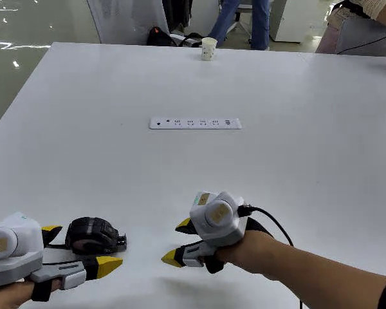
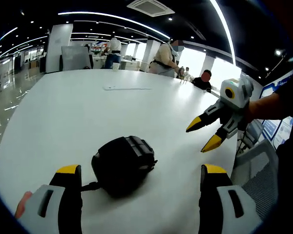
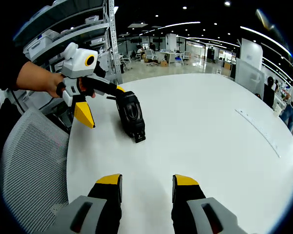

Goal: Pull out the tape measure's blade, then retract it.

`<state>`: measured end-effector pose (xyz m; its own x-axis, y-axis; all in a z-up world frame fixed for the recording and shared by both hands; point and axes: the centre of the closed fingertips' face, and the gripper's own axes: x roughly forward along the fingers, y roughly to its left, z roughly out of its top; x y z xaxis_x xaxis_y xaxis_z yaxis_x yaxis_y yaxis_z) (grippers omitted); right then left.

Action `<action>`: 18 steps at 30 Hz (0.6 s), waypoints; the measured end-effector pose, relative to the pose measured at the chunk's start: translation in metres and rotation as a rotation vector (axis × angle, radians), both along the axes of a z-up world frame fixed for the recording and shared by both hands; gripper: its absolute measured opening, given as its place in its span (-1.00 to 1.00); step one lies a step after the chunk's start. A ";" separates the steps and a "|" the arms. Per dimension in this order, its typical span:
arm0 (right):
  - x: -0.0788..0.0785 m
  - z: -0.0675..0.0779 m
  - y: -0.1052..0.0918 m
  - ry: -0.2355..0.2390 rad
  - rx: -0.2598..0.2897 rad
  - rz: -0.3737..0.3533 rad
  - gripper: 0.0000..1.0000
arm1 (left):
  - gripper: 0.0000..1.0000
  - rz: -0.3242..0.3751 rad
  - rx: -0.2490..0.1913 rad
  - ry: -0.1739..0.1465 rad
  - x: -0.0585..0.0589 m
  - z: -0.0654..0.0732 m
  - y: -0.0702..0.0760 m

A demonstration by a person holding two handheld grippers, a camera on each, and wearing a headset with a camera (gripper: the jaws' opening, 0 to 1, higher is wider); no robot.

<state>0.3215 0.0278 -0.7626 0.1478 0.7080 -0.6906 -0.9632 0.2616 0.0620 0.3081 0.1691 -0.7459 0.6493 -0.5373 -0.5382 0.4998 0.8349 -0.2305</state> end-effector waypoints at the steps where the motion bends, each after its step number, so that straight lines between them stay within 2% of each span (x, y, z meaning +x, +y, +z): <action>1: 0.001 0.001 -0.003 -0.001 0.002 -0.008 -0.23 | 0.98 -0.003 0.002 0.000 -0.001 -0.001 0.000; 6: 0.001 0.003 -0.023 -0.006 0.013 -0.049 -0.15 | 0.98 -0.019 0.022 0.020 -0.009 -0.006 0.007; 8: 0.000 0.003 -0.032 -0.008 0.012 -0.063 -0.11 | 0.98 -0.023 0.008 0.045 -0.014 -0.007 0.008; 9: -0.001 0.003 -0.036 -0.008 0.012 -0.066 -0.08 | 0.98 -0.021 0.004 0.040 -0.014 -0.006 0.009; 11: -0.003 0.002 -0.046 -0.013 0.006 -0.075 -0.03 | 0.98 -0.029 0.025 0.031 -0.016 -0.006 0.012; 18: -0.009 -0.007 -0.082 -0.005 0.011 -0.127 0.13 | 0.98 -0.065 0.081 0.044 -0.027 -0.010 0.022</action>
